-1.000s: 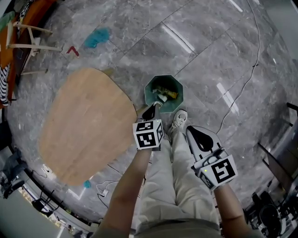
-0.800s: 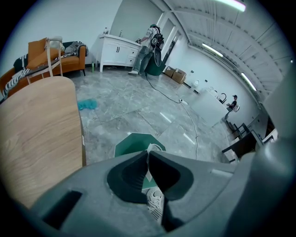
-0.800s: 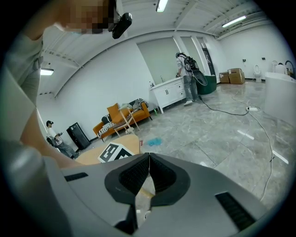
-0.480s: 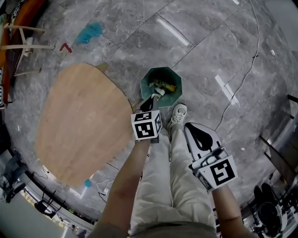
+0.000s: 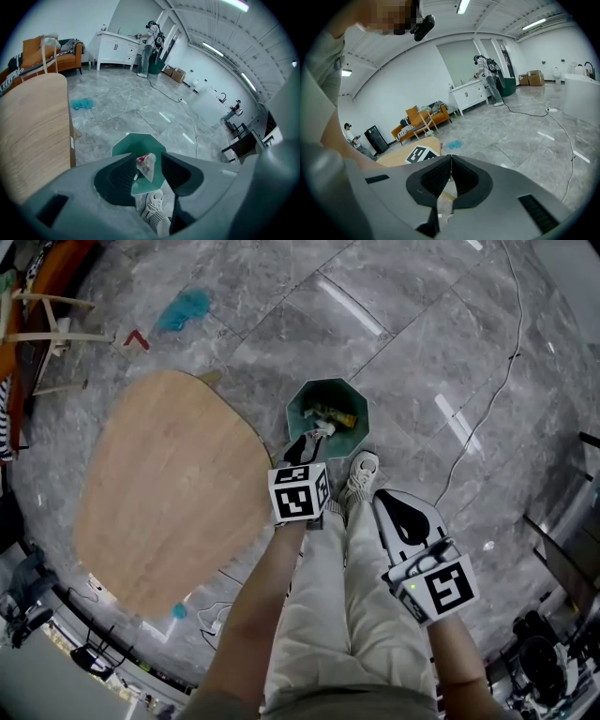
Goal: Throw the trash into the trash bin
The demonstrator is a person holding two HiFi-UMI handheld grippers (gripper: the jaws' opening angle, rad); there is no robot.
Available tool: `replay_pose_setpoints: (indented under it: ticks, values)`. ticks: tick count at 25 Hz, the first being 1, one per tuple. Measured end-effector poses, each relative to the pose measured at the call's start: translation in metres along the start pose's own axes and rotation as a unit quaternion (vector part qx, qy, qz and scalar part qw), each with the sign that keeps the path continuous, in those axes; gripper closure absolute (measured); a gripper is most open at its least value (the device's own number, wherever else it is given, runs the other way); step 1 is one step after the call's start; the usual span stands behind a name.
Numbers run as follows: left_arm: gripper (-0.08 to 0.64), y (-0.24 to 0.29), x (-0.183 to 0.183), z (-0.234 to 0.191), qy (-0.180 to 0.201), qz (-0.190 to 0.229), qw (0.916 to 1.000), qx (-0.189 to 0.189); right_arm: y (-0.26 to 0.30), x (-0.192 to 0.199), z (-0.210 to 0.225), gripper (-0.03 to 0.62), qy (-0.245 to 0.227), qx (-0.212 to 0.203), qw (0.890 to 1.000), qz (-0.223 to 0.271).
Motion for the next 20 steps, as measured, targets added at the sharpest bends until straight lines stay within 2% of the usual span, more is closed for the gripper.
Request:
replay_pose_setpoints:
  ticks: [3, 13, 20]
  values:
    - [0.354, -0.004, -0.001, 0.001, -0.002, -0.002, 1.0, 0.003, 0.0, -0.005, -0.001, 0.583, 0.0, 0.0, 1.0, 0.0]
    - [0.35, -0.041, -0.005, 0.023, 0.006, -0.003, 0.9998, 0.02, -0.011, -0.026, -0.014, 0.583, -0.011, -0.01, 1.0, 0.006]
    - [0.351, -0.069, -0.023, 0.043, 0.008, 0.022, 0.9989, 0.04, -0.018, -0.045, -0.024, 0.583, -0.025, -0.021, 0.999, 0.017]
Point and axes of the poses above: the fingertips, and each gripper's own axes: y forward along the fingers, z to its right, x out of its underside, the point moved 6 cm from there along -y, backward along the fingers, and after that the axes turned 12 degrees about x, right-handed, at the moved point
